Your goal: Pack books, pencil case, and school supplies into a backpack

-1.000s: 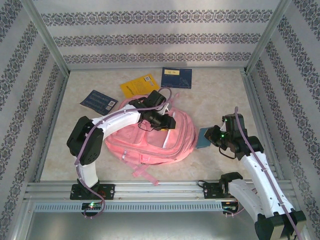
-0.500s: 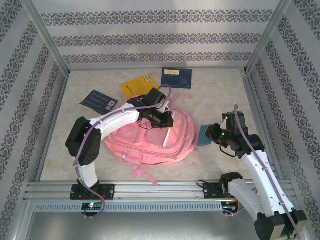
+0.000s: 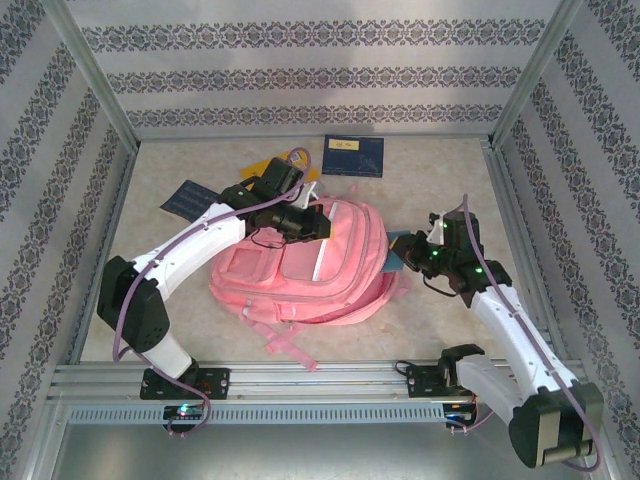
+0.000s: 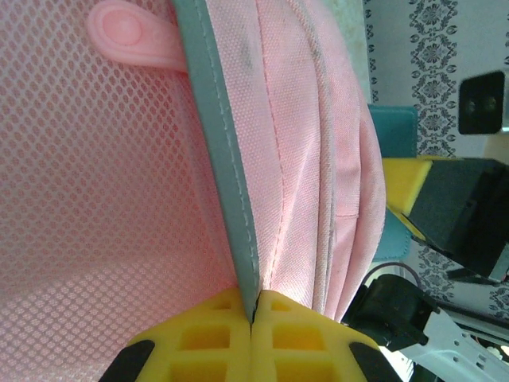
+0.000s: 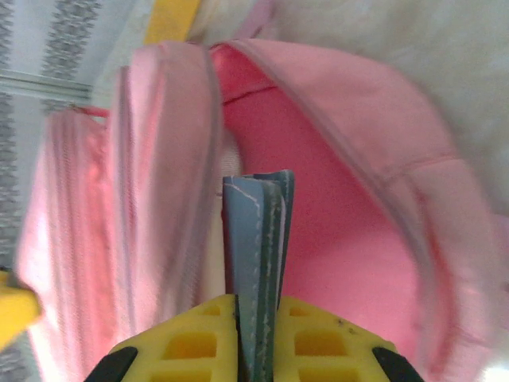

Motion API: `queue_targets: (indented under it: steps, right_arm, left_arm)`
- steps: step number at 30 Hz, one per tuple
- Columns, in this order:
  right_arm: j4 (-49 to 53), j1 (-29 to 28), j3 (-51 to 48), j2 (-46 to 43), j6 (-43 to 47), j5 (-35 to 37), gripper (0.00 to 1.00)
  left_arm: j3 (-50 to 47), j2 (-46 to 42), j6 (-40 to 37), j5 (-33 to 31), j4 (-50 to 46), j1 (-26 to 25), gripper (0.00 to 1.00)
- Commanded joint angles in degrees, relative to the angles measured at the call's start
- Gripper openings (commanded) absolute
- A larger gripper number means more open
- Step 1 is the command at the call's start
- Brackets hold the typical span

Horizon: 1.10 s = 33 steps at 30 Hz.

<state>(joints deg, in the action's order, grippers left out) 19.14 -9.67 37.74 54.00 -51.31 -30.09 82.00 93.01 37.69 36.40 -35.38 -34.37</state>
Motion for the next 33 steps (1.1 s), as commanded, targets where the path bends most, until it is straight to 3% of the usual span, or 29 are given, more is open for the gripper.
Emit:
queue_targets:
  steps: [1, 3, 5, 8, 11, 16, 26, 33]
  right_arm:
    - [-21.57, -1.09, -2.73, 2.05, -10.75, -9.45, 0.0]
    - [-30.28, -1.43, -3.7, 3.63, -15.63, -11.6, 0.0]
    - [-34.59, -2.29, -3.41, 4.77, -17.78, -13.08, 0.0]
    - [-35.76, -3.9, -2.69, 5.28, -18.24, -14.0, 0.0]
    - [-35.01, -4.43, -2.82, 4.68, -18.16, -13.65, 0.0]
    - [-34.14, -4.6, -3.28, 4.12, -18.05, -13.42, 0.0]
    - [-31.83, -5.09, -2.51, 3.8, -17.0, -12.38, 0.0]
    - [-28.84, -5.14, -2.57, 2.99, -15.36, -11.8, 0.0]
  left_arm:
    - [2.14, -1.24, -0.21, 5.4, 0.7, 0.13, 0.0]
    - [2.69, -0.59, -0.08, 4.87, -0.24, 0.08, 0.03]
    - [4.58, -0.16, -1.09, 1.65, -3.18, 0.1, 0.24]
    - [8.66, 0.15, -2.59, -1.76, -6.71, -0.32, 0.41]
    - [14.3, 1.57, -4.39, -4.77, -10.69, -1.93, 0.49]
    - [23.83, 6.39, -6.95, -8.15, -16.99, -6.78, 0.53]
    - [52.61, 22.07, -13.37, -24.83, -41.9, -14.64, 0.59]
    - [51.7, 19.68, -14.66, -36.32, -45.2, -12.74, 0.62]
